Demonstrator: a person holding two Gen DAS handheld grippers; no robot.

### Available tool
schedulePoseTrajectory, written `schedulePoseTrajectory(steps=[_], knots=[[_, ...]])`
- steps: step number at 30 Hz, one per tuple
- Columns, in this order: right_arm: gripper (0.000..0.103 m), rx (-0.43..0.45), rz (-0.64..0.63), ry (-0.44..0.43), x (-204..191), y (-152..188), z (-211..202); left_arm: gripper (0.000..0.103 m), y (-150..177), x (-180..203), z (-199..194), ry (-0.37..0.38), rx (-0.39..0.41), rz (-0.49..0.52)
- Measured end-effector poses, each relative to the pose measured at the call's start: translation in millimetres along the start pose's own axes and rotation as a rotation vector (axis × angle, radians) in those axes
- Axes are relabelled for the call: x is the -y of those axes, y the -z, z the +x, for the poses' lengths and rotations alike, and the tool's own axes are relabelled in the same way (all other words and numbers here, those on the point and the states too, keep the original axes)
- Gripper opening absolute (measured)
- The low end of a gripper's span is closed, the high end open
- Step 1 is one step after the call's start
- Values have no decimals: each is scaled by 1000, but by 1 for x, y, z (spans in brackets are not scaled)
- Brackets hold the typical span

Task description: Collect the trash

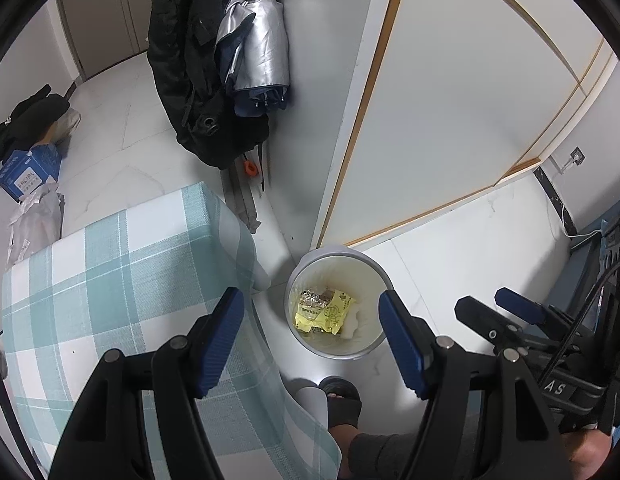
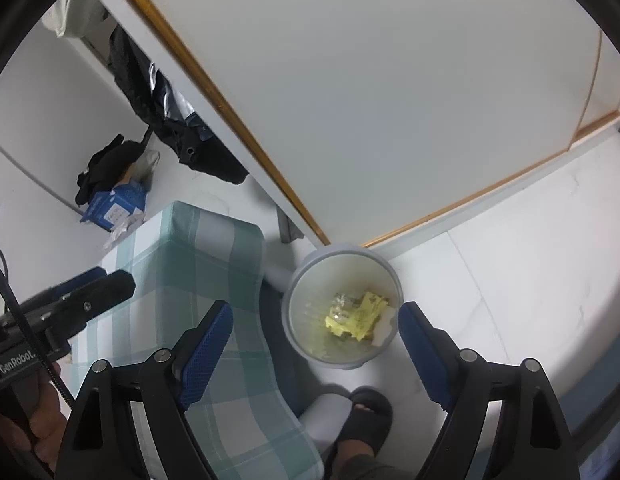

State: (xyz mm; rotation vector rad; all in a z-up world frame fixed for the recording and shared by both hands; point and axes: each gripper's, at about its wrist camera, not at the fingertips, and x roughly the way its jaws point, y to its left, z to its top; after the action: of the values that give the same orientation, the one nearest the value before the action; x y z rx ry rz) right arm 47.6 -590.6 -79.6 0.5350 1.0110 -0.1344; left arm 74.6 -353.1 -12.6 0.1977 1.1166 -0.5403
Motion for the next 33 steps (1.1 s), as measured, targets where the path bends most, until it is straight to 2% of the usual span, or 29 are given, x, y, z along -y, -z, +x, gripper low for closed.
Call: schedulePoseTrajectory(steps=[16, 33], knots=[[85, -6, 16, -3, 2, 0, 4, 66, 3, 4, 4, -22, -6, 1], [85, -2, 36, -19, 6, -1, 2, 66, 2, 5, 4, -4, 6, 4]])
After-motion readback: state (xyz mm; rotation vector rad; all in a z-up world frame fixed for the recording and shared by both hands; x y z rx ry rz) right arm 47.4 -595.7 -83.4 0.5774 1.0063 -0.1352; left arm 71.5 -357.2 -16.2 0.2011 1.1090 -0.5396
